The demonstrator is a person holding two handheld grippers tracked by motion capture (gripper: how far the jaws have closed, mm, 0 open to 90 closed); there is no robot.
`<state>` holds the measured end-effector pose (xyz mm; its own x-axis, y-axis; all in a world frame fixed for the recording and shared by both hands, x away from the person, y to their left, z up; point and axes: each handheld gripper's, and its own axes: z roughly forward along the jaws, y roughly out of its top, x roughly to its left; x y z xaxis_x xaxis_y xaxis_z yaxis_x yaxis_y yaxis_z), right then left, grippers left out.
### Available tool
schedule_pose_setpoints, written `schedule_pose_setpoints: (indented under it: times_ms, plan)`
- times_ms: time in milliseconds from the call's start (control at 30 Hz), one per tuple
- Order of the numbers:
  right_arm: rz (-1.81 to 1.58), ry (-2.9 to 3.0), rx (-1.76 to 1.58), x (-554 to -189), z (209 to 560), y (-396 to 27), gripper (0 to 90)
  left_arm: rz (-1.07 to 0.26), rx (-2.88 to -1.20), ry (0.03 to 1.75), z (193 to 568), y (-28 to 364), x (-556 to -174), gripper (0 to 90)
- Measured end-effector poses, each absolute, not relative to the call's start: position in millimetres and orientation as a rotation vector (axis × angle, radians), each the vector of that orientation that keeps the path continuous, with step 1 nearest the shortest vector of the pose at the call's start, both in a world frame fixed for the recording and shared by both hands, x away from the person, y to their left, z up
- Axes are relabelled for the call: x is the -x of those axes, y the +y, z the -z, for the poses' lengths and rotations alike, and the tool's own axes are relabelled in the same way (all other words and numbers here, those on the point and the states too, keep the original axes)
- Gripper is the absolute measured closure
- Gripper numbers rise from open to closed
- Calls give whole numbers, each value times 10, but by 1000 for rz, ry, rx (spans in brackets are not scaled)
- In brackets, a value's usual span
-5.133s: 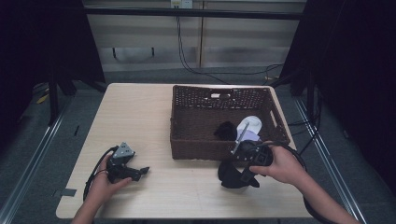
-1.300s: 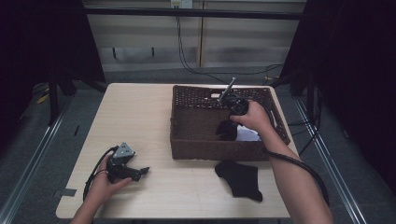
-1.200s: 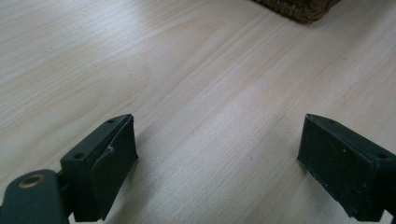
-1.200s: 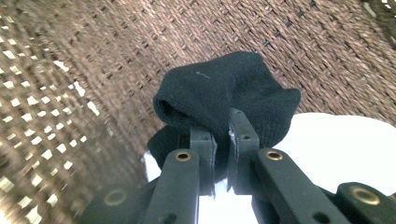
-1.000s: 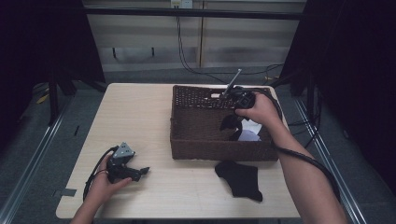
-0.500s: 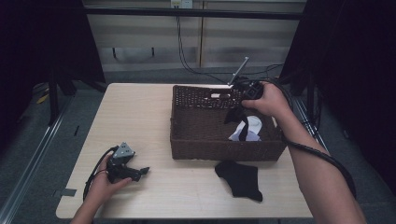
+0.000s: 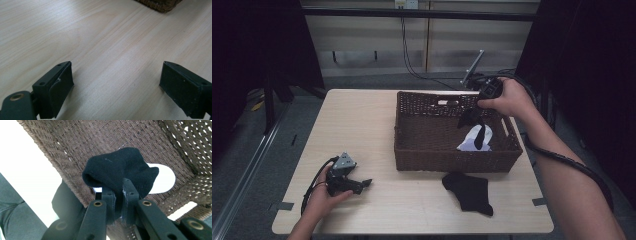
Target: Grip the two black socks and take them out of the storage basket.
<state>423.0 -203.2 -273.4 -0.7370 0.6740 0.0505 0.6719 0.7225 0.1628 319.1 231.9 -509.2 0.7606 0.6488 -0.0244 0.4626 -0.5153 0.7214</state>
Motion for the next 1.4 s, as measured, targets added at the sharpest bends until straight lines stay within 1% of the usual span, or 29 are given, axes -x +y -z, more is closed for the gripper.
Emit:
schedule_pose_setpoints:
  times_ms: [333, 667, 1033, 1267, 1400]
  plan:
    - [-250, 2907, -1058, -4131, 2430, -1962, 823, -322, -2218, 825, 5090, 2318, -3187, 106]
    - [-262, 2930, -1014, -3981, 2268, -1938, 823, -322, -2218, 825, 5090, 2318, -3188, 106]
    - [-256, 2979, -947, -3713, 2239, -1931, 823, -321, -2218, 824, 5090, 2317, -3187, 106]
    - [-281, 3021, -876, -3473, 2279, -1818, 821, -322, -2213, 829, 5091, 2316, -3187, 107]
    - [-288, 3036, -853, -3395, 2314, -1776, 821, -322, -2212, 829, 5092, 2315, -3186, 107]
